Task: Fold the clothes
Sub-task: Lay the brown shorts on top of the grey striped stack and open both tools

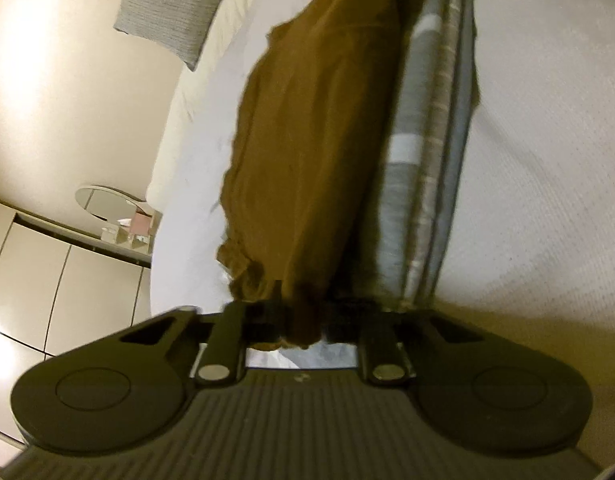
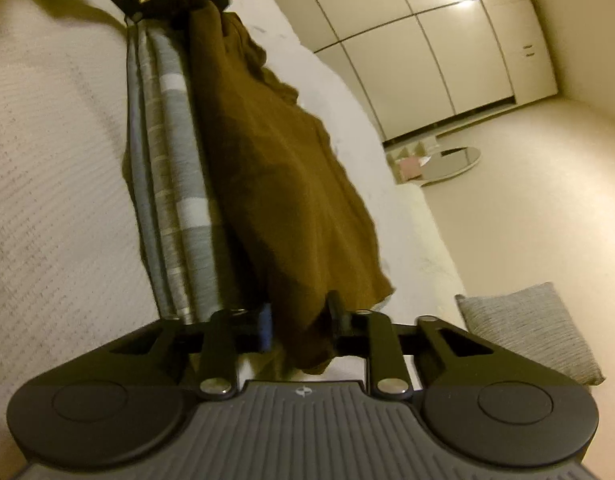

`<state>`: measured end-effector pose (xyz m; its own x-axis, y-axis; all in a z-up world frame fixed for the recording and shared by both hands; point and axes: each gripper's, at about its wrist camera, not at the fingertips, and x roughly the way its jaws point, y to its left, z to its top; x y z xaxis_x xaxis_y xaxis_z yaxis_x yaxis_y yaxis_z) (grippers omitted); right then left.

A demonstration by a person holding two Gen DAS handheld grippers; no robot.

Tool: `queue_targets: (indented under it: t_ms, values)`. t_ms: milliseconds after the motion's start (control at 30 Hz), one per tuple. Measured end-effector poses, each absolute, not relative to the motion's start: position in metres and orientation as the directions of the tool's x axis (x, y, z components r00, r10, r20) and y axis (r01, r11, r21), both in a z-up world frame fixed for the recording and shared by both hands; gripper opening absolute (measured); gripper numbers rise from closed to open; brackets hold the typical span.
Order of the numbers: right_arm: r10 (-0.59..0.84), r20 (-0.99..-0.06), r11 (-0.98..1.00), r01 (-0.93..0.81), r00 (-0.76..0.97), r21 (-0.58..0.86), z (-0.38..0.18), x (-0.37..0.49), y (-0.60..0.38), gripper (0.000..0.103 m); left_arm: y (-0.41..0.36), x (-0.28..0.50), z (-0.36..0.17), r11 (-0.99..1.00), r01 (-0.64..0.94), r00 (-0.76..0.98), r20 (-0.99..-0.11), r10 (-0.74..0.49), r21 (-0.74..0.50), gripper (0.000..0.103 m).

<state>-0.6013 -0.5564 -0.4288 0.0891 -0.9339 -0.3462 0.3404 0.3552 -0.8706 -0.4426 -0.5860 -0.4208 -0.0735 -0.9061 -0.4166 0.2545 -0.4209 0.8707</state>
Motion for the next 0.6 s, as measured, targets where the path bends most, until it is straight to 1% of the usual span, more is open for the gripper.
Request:
queue_targets:
  t_ms: [100,133,200,233,300,367,500,600]
  values:
    - [-0.933,-0.349,0.356,0.387,0.091,-0.851,-0.419,-0.605,-0.547,0.016,-0.574,-0.443,-0.415,-0.399,0.301,-0.082,-0.393,-0.916,0.866,0.011]
    - [-0.931,-0.352,0.359,0.4,0.093,-0.843,-0.417,-0.606,-0.544,0.016,-0.572,-0.441,-0.417,-0.408,0.306,-0.08,-0.404,-0.911,0.86,0.011]
    - [-0.926,-0.365,0.372,0.37,0.092,-0.851,-0.425,-0.605,-0.537,0.016,-0.571,-0.44,-0.428,-0.432,0.293,-0.061,-0.434,-0.899,0.853,0.011]
    - [-0.925,-0.371,0.377,0.353,0.086,-0.856,-0.43,-0.604,-0.535,0.016,-0.569,-0.44,-0.429,-0.427,0.292,-0.057,-0.43,-0.901,0.856,0.011]
    - [-0.925,-0.372,0.372,0.362,0.075,-0.854,-0.432,-0.603,-0.533,0.017,-0.566,-0.439,-0.431,-0.419,0.293,-0.049,-0.424,-0.904,0.859,0.014]
    - [-0.929,-0.366,0.36,0.38,0.061,-0.852,-0.428,-0.599,-0.538,0.017,-0.562,-0.437,-0.428,-0.414,0.315,-0.044,-0.422,-0.905,0.854,0.019]
    - [-0.931,-0.361,0.346,0.432,0.051,-0.833,-0.419,-0.599,-0.521,0.019,-0.543,-0.42,-0.418,-0.395,0.391,-0.024,-0.419,-0.908,0.832,0.021]
    - [-0.928,-0.369,0.349,0.485,0.057,-0.802,-0.414,-0.601,-0.499,0.02,-0.527,-0.403,-0.408,-0.381,0.491,-0.004,-0.435,-0.9,0.784,0.022]
